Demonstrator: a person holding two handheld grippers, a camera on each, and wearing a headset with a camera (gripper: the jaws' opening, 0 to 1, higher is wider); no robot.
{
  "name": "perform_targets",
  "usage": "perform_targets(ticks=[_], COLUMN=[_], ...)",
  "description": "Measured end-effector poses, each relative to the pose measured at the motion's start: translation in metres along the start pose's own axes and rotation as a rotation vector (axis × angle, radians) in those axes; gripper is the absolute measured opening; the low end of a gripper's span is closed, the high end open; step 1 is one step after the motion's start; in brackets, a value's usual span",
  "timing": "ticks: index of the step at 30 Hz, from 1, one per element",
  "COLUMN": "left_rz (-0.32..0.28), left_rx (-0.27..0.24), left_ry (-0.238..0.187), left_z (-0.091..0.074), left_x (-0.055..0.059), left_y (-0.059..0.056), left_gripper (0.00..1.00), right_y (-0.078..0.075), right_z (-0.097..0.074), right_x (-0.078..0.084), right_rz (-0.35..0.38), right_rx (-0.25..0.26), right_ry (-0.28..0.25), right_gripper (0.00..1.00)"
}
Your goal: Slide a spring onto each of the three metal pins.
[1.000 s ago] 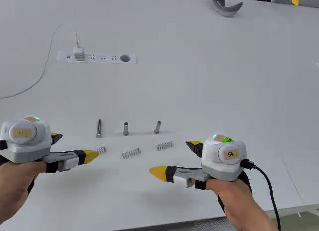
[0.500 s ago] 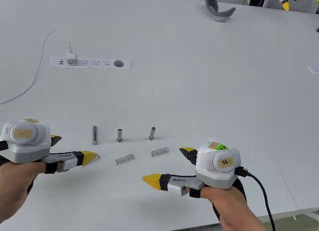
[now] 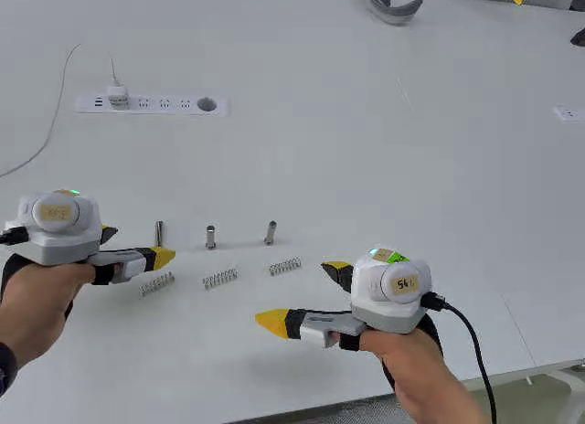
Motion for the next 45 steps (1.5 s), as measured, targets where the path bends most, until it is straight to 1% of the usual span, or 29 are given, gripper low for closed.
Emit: perform_targets(ticks=[2, 5, 9, 12, 18, 23, 26, 28, 29, 34, 37, 38, 41, 43, 44, 45], left_rz=[-0.010, -0.023, -0.025, -0.029, -0.026, -0.040, -0.021, -0.011, -0.011, 0.014, 0.036, 0.044, 0.049, 0.087, 0.119, 0.138], left_rx=[-0.006, -0.019, -0.039, -0.048, -0.061, -0.075, -0.091, -0.095, -0.094, -0.119, -0.148, -0.157, -0.163, -0.172, -0.181, -0.184], left_ry=[-0.004, -0.013, -0.005, -0.007, 0.009, 0.005, -0.006, 0.000, 0.008, 0.022, 0.025, 0.013, 0.015, 0.026, 0.041, 0.049], left_z=[0.004, 0.011, 0.020, 0.023, 0.031, 0.037, 0.040, 0.043, 0.045, 0.048, 0.049, 0.049, 0.051, 0.052, 0.051, 0.051], left_x=[-0.002, -0.006, -0.007, -0.008, -0.005, -0.004, -0.006, -0.005, -0.003, -0.001, 0.000, -0.002, -0.003, -0.004, -0.003, -0.003], left_y=[0.001, 0.004, 0.009, 0.009, 0.009, 0.009, 0.009, 0.009, 0.009, 0.012, 0.016, 0.017, 0.016, 0.016, 0.018, 0.018], left_gripper=[0.64, 0.59, 0.54, 0.50, 0.44, 0.39, 0.35, 0.30, 0.29, 0.26, 0.21, 0.20, 0.18, 0.16, 0.15, 0.15], right_y=[0.001, 0.002, 0.001, 0.000, 0.001, 0.001, 0.001, 0.001, 0.001, 0.002, 0.001, 0.001, 0.002, 0.001, 0.000, 0.000], right_z=[0.000, 0.001, 0.001, 0.000, 0.000, 0.001, 0.002, 0.002, 0.002, 0.003, 0.003, 0.004, 0.004, 0.004, 0.003, 0.003], right_x=[0.001, 0.001, 0.001, 0.001, 0.002, 0.004, 0.004, 0.003, 0.003, 0.004, 0.004, 0.004, 0.004, 0.004, 0.004, 0.005], right_rz=[-0.001, 0.000, 0.002, 0.005, 0.008, 0.009, 0.010, 0.011, 0.013, 0.018, 0.025, 0.028, 0.027, 0.029, 0.028, 0.028], right_rx=[-0.004, -0.006, -0.006, -0.004, -0.005, -0.005, -0.006, -0.006, -0.007, -0.009, -0.009, -0.008, -0.010, -0.010, -0.009, -0.008], right_ry=[0.004, 0.005, 0.006, 0.005, 0.010, 0.013, 0.012, 0.010, 0.009, 0.009, 0.009, 0.009, 0.009, 0.008, 0.009, 0.010], right_gripper=[0.87, 0.87, 0.87, 0.87, 0.86, 0.86, 0.86, 0.86, 0.86, 0.86, 0.86, 0.86, 0.86, 0.86, 0.86, 0.86])
Point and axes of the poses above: the centre of the closed fingertips' face, and the gripper's own axes: z roughly forward along the fingers, y roughly to its left, x roughly out of its underside, the point moved 1 cm from there along -z, roughly backward along the fingers, and after that the axes turned 14 degrees about -z, right-handed, at the moved point
